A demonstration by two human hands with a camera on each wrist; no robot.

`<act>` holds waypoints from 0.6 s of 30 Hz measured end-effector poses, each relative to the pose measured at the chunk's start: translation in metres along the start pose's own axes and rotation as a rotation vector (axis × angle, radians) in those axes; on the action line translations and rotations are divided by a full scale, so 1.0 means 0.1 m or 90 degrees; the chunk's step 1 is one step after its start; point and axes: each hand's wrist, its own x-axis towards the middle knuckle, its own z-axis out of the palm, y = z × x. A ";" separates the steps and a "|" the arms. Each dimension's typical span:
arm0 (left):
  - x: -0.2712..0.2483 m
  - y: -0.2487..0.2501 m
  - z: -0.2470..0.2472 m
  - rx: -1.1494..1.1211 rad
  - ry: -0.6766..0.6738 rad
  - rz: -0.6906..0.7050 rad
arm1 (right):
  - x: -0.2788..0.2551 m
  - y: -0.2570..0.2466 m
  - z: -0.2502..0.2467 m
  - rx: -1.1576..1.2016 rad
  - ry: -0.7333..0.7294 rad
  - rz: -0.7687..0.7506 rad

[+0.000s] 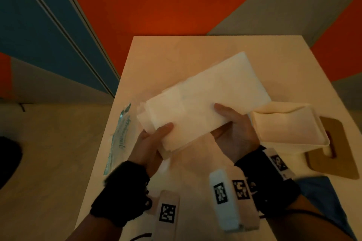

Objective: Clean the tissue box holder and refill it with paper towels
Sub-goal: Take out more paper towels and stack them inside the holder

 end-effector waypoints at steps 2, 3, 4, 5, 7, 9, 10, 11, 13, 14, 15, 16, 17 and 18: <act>-0.05 0.01 0.04 0.000 -0.059 -0.004 | -0.01 -0.18 -0.14 0.012 -0.033 0.042; -0.06 0.00 0.05 0.003 -0.091 -0.009 | 0.00 -0.25 -0.19 0.018 -0.046 0.054; -0.06 -0.02 0.06 0.009 -0.109 -0.009 | 0.00 -0.31 -0.23 0.017 -0.055 0.059; -0.08 -0.05 0.11 0.012 -0.122 -0.006 | -0.02 -0.35 -0.26 0.013 -0.062 0.063; -0.08 -0.10 0.20 0.009 -0.147 0.000 | -0.06 -0.40 -0.28 -0.005 -0.057 0.073; -0.09 -0.15 0.31 0.000 -0.158 0.002 | -0.10 -0.38 -0.30 -0.014 -0.045 0.073; -0.09 -0.17 0.34 -0.011 -0.163 0.003 | -0.12 -0.38 -0.32 -0.013 -0.045 0.069; -0.08 -0.19 0.36 -0.029 -0.167 0.001 | -0.13 -0.37 -0.33 -0.010 -0.043 0.065; -0.07 -0.23 0.39 -0.068 -0.151 -0.021 | -0.16 -0.40 -0.37 0.001 -0.017 0.055; -0.05 -0.27 0.40 -0.091 -0.129 -0.037 | -0.17 -0.43 -0.38 0.005 0.004 0.046; -0.04 -0.33 0.42 -0.111 -0.095 -0.052 | -0.17 -0.45 -0.40 0.013 0.022 0.035; -0.03 -0.39 0.45 -0.116 -0.050 -0.059 | -0.17 -0.49 -0.41 0.026 0.038 0.020; -0.03 -0.46 0.49 -0.115 0.000 -0.057 | -0.17 -0.51 -0.43 0.035 0.050 0.004; -0.02 -0.54 0.52 -0.114 0.048 -0.043 | -0.18 -0.54 -0.45 0.042 0.057 -0.012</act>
